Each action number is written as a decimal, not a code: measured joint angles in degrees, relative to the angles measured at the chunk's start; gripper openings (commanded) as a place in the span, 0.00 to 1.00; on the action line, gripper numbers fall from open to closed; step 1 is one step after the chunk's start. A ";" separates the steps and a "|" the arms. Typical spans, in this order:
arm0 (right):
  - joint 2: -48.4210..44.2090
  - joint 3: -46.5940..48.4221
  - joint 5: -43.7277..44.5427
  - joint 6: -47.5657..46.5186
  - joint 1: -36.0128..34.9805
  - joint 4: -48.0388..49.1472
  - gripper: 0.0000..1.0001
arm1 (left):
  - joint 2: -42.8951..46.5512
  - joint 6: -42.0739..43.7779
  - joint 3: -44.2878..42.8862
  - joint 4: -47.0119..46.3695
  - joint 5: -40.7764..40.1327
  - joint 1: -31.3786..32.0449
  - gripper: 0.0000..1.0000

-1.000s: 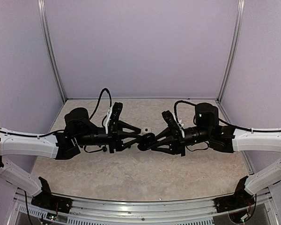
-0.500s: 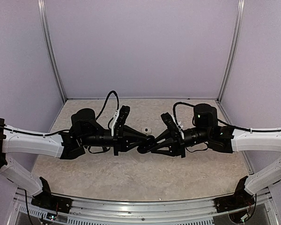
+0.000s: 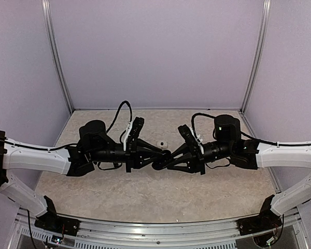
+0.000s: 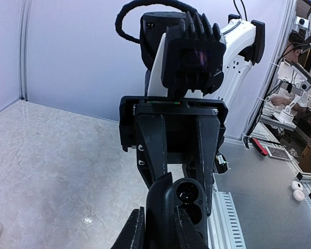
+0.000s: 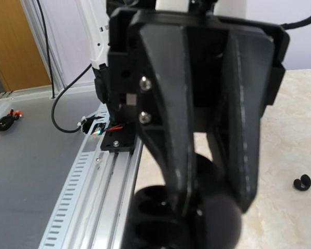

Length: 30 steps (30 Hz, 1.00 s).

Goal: Insert the wireless bluetooth earbuds into the charging case
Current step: Pass from the right arm to the left

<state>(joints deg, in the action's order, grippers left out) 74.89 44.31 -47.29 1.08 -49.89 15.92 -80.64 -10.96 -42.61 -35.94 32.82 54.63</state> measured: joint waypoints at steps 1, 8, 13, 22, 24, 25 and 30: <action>0.00 0.00 0.02 0.00 0.00 0.02 0.00 | -0.04 -0.07 0.00 0.04 0.02 0.00 0.22; 0.00 0.00 0.37 -0.02 0.00 -0.02 0.00 | -0.55 -0.20 -0.31 0.28 0.39 0.07 0.16; -0.11 0.00 0.35 -0.02 -0.24 -0.11 0.12 | -0.74 -0.15 -0.61 0.72 0.28 0.04 0.08; -0.11 -0.02 1.07 1.95 -0.04 0.37 0.46 | -0.55 -0.17 -0.61 0.72 0.17 0.07 0.05; -0.11 -0.04 1.03 2.78 0.15 0.79 0.47 | -0.28 -0.17 -0.61 0.70 0.15 0.07 0.04; -0.07 -0.04 1.01 3.02 0.20 1.07 0.48 | -0.15 -0.17 -0.61 0.72 0.13 0.07 0.04; 0.55 -0.04 -0.33 4.15 0.20 2.40 0.48 | 0.50 -0.15 -0.61 0.63 0.13 0.07 0.04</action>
<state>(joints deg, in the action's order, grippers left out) 75.44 44.27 -47.62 5.23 -49.69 18.33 -80.14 -11.11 -43.22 -35.31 32.95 54.70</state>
